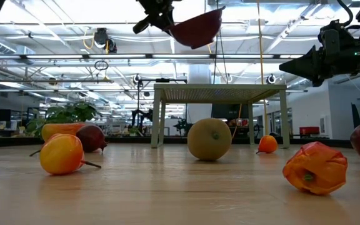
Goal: Pick & Place Fruit
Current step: Put the violet strainer bowl on the shelf
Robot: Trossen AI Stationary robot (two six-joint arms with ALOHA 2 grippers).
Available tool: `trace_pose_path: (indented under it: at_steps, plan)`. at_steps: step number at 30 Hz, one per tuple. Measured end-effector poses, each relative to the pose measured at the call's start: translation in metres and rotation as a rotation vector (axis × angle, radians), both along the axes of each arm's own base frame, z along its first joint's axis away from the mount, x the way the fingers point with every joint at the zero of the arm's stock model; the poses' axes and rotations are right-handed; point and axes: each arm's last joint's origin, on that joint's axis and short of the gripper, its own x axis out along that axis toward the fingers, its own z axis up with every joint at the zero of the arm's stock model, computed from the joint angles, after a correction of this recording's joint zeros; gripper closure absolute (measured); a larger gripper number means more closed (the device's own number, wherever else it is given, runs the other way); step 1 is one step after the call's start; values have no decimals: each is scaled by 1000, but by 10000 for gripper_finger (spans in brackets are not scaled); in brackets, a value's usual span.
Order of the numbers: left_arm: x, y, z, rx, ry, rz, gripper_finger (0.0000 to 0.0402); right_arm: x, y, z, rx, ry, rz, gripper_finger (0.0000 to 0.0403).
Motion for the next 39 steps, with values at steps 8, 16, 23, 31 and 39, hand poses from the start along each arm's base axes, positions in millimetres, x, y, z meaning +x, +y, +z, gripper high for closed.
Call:
trace_pose_path:
  at_steps: [8, 16, 23, 31, 39]
  plan:
    - [-8, 11, -3, -20, 38, 49, 402, 0, 0, 0, -1, -1, 0, 403]
    - [-12, 16, -11, -61, 91, 83, 402, 0, 0, 0, 0, 0, 0, 403]
    - [5, 18, -29, -118, 114, 52, 402, 0, 0, 0, -1, -1, 0, 403]
    - [14, 33, -53, -186, 164, 61, 402, 0, 0, 0, 0, -1, 3, 403]
    - [16, 39, -57, -217, 152, 78, 402, 0, 0, 0, 0, -1, 4, 403]
